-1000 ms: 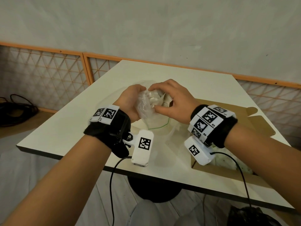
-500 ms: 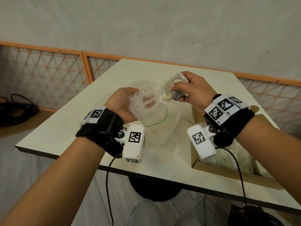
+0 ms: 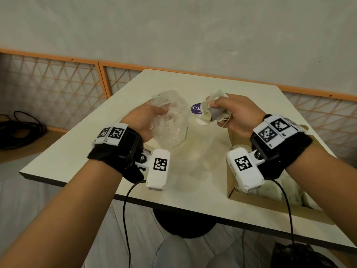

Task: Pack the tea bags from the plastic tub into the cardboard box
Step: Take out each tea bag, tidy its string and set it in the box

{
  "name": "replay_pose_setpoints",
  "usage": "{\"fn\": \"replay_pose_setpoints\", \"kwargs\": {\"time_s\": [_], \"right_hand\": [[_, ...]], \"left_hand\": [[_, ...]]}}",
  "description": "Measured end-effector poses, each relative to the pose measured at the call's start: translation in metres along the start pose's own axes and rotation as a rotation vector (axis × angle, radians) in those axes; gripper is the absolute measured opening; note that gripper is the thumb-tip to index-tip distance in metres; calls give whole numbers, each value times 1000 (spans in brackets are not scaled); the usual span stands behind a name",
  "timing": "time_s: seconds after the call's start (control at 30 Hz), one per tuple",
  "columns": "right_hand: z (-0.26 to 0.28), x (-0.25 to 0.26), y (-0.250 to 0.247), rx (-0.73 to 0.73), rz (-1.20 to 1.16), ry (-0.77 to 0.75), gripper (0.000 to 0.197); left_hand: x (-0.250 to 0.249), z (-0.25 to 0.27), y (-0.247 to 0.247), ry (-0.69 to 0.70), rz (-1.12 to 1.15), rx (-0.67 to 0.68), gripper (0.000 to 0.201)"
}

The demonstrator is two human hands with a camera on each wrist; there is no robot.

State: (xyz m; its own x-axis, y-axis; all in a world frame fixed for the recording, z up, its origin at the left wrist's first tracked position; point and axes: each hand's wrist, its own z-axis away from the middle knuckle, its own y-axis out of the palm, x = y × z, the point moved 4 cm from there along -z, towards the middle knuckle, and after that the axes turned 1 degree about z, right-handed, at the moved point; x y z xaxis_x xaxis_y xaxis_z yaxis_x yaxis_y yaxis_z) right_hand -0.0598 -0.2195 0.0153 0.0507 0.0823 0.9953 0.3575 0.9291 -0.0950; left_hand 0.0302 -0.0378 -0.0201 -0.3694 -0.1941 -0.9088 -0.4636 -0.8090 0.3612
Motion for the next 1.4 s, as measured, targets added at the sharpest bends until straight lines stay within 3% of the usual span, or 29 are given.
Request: {"fn": "replay_pose_setpoints", "kwargs": {"time_s": [0.1,0.23,0.3,0.43,0.57,0.67,0.7,0.8,0.87,0.9,0.97,1.07,1.13,1.23,1.3,1.4], "right_hand": [[6,-5,-10,-18,-58,19,17],[18,-13,-29,-9,-145,47,29],[28,-17,-42,1,-185,73,24],[52,-29,-76,-47,-234,84,18],[85,-46,-116,-157,-270,115,12],[111,-60,-144,-229,-368,141,12],[119,-66,-152,-248,-395,154,19],[136,-84,-170,-293,-411,183,81],[139,-90,-179,-305,-407,166,100],[138,-88,-179,-285,-402,160,94],[133,-77,-172,-217,-371,137,59],[120,-53,-148,-66,-146,84,23],[109,-41,-129,9,156,73,23],[99,-23,-108,93,632,19,29],[98,-15,-103,143,631,33,44],[99,-21,-113,116,451,94,69]], "left_hand": [[2,2,-6,-63,-48,-146,44],[-8,6,-25,-42,-286,-454,114],[-16,7,-26,87,-289,-537,110],[-38,21,9,393,-301,-549,78],[-46,26,59,497,-139,-381,53],[-25,16,103,347,84,-108,35],[-13,12,117,272,135,-25,35],[34,11,153,7,285,180,18],[67,16,174,-148,315,263,10],[80,19,182,-200,308,285,11],[103,25,195,-277,292,315,21],[122,32,209,-364,293,382,48],[124,38,216,-399,279,477,61],[121,40,216,-366,319,449,43],[122,37,208,-366,414,394,28],[127,33,195,-405,543,385,21]]}}
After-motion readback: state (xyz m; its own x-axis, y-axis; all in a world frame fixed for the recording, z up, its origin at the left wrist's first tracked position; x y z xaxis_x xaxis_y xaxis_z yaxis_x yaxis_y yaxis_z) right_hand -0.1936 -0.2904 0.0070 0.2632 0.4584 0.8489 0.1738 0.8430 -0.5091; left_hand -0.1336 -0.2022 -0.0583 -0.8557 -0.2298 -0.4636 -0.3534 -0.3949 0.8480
